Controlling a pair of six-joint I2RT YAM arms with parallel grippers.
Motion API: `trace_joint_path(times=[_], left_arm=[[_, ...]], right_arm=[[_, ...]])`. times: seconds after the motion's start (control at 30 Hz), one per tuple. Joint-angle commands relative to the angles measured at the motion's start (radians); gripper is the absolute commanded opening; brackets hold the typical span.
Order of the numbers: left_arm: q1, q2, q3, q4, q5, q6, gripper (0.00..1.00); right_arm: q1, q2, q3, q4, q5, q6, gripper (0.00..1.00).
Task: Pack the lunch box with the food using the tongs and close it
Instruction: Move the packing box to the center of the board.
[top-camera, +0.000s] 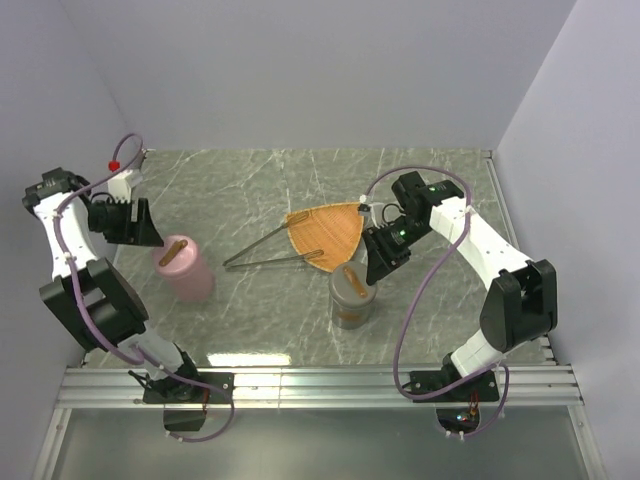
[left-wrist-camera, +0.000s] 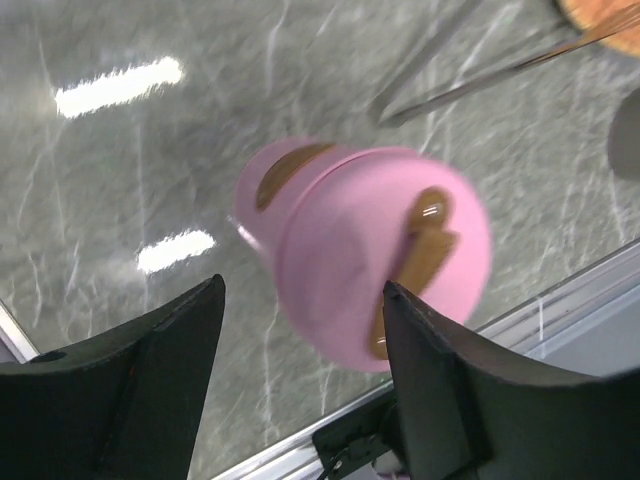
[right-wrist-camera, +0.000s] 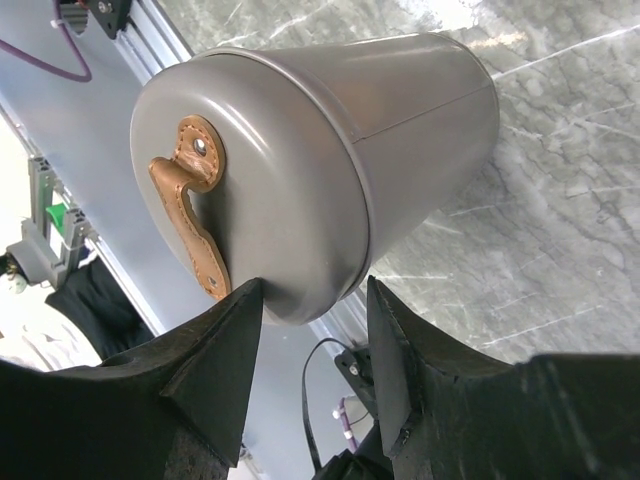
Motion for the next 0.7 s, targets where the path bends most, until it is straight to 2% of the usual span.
trace_joint_path(times=[0.0, 0.3, 0.67], left_arm=[[0.036, 0.037, -0.023, -0.047, -0.018, 0.106, 0.7], [0.02, 0.109, -0.101, -0.049, -0.016, 0.196, 0.66], [-0.066, 0.0, -0.331, -0.051, -0.058, 0.314, 0.49]], right_arm=[[0.005, -0.001, 0.024, 0.068, 0.102, -0.019, 0.53], [0.005, 0.003, 0.023, 0.056, 0.116, -0.029, 0.53], [0.003, 0.02, 0.032, 0.044, 0.128, -0.039, 0.53]])
